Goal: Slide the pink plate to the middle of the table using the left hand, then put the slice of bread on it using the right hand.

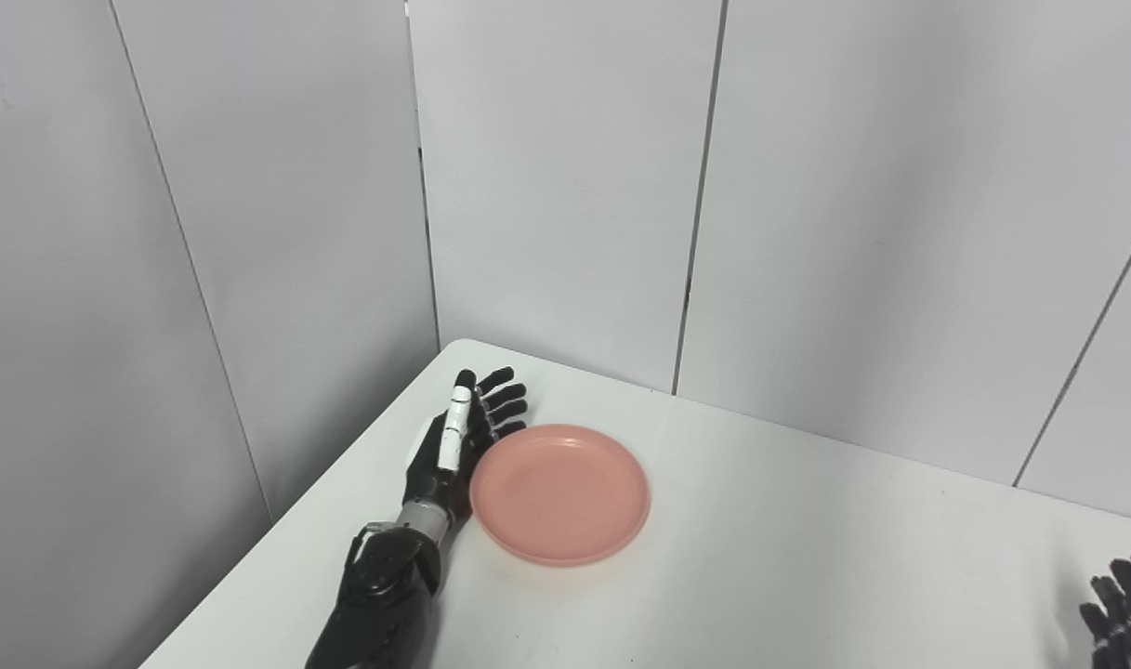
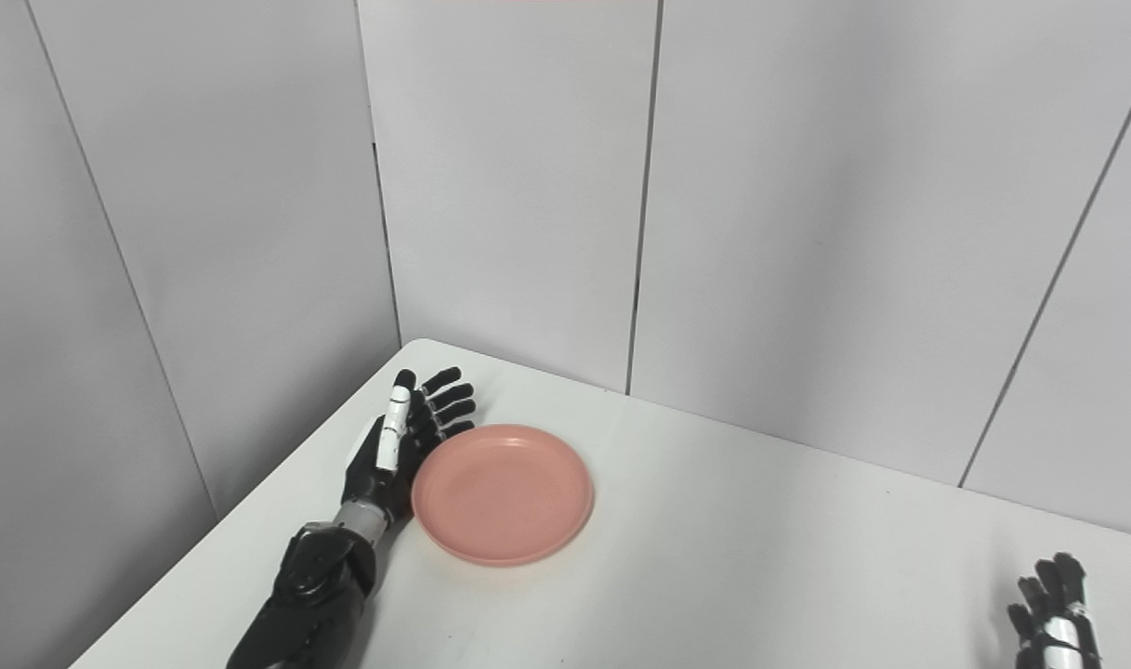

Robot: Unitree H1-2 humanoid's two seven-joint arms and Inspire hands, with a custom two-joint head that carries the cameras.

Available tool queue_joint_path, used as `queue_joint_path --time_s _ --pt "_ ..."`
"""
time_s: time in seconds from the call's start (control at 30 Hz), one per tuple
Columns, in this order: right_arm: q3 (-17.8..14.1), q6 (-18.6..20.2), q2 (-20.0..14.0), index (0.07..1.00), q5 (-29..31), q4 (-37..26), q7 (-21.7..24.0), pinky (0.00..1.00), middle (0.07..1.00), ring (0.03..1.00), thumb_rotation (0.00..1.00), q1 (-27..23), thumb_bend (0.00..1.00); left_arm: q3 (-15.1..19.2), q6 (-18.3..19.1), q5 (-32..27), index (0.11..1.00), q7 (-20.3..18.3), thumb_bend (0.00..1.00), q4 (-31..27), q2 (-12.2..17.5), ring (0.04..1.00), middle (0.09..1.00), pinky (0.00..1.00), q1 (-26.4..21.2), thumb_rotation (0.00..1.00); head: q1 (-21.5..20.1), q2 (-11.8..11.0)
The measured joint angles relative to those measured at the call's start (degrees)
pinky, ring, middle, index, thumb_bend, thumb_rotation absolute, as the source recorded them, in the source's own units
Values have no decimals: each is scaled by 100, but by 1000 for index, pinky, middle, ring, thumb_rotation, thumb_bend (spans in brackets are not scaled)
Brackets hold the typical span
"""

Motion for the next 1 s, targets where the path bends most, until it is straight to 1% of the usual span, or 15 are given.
queue_joint_path --time_s 0.07,0.2,0.33,0.43,0.5,0.63,0.67,0.73,0.8,0.87,0.9,0.93,0.97,1.0 --pt "3 2 9 1000 -8 -18 -5 1000 997 997 928 9 543 -8 79 0 758 41 756 -92 -107 786 775 739 4 1000 -18 17" --pt "9 5 11 1000 -6 -83 -3 1000 988 990 940 36 524 -81 217 38 776 152 765 -345 -306 805 789 760 82 1000 -105 61" --pt "12 16 13 1000 9 -181 -2 1000 987 990 940 90 521 -186 284 133 788 173 795 -576 -388 822 796 787 201 1000 -149 88" --pt "22 22 15 1000 17 -183 -2 1000 991 993 941 111 520 -240 306 149 790 180 785 -670 -436 829 798 807 247 1000 -360 167" --pt "34 22 26 1000 18 -190 0 1000 993 995 936 111 518 -270 335 158 790 227 782 -774 -491 830 799 812 290 1000 -360 167" --pt "43 55 57 1000 27 -260 -5 1000 996 1000 926 112 522 -370 493 206 794 277 774 -906 -557 837 804 819 348 1000 -684 290" --pt "43 90 66 1000 30 -306 -14 1000 996 1000 925 116 522 -389 510 208 794 277 774 -949 -565 838 804 819 371 1000 -686 290" --pt "46 164 75 1000 31 -395 -19 1000 1000 1000 923 121 517 -408 536 207 798 277 779 -982 -590 839 806 828 383 1000 -939 395" --pt "50 258 81 1000 30 -480 -50 1000 1000 1000 920 131 526 -424 598 205 803 276 773 -1032 -622 844 808 839 402 1000 -984 413" --pt "62 307 91 1000 23 -602 -95 1000 1000 1000 922 168 538 -468 684 205 809 271 768 -1167 -672 846 813 838 455 1000 -1124 466" --pt "76 311 95 1000 9 -628 -105 1000 1000 1000 921 178 551 -489 711 206 809 263 765 -1225 -693 846 813 839 489 1000 -1256 527" --pt "91 333 101 1000 -3 -651 -118 1000 1000 1000 915 185 575 -511 731 207 807 258 758 -1269 -706 843 811 840 514 1000 -1326 545" --pt "101 376 110 1000 -11 -692 -141 1000 1000 1000 914 199 577 -544 774 208 807 257 757 -1326 -724 843 810 840 534 1000 -1327 545" --pt "103 430 121 1000 -13 -747 -176 1000 1000 1000 908 219 601 -571 809 210 809 258 751 -1369 -742 844 813 840 553 1000 -1362 580"
